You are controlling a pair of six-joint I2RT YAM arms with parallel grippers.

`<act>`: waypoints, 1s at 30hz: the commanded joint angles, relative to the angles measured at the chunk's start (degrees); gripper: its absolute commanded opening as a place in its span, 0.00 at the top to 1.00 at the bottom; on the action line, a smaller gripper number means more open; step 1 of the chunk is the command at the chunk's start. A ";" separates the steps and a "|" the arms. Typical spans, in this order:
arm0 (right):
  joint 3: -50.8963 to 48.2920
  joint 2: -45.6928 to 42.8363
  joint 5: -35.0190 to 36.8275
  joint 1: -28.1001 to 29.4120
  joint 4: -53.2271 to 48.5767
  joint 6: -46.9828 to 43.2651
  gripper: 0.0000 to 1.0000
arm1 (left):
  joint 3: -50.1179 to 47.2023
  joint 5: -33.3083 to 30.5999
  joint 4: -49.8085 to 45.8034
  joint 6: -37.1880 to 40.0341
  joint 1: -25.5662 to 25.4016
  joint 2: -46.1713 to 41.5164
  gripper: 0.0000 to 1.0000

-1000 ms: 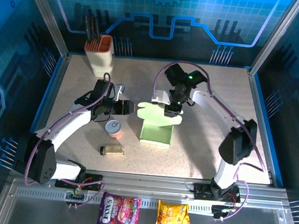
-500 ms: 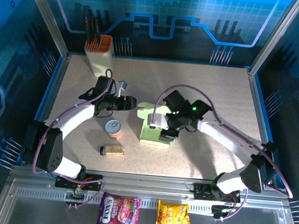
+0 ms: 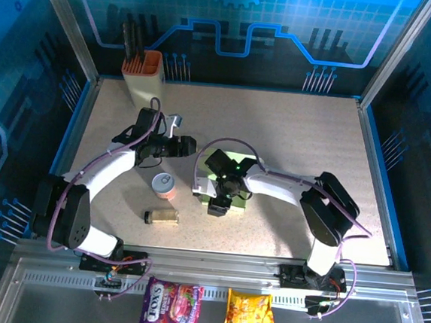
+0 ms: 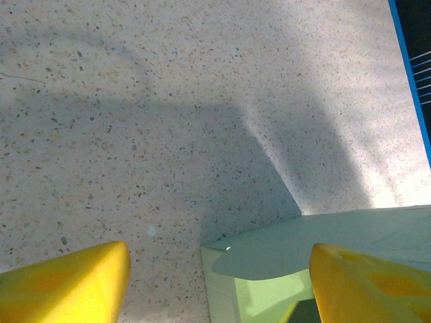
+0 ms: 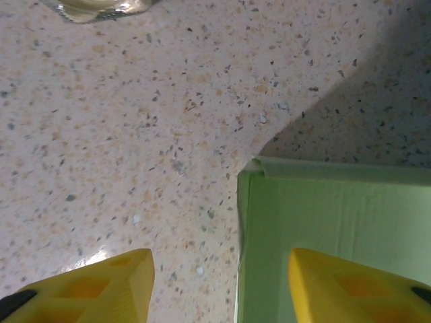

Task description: Fold the paper box

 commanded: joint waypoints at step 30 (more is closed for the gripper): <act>-0.12 5.74 -0.80 -0.70 3.96 3.97 0.87 | -1.93 0.15 -2.96 0.78 1.17 -2.52 0.28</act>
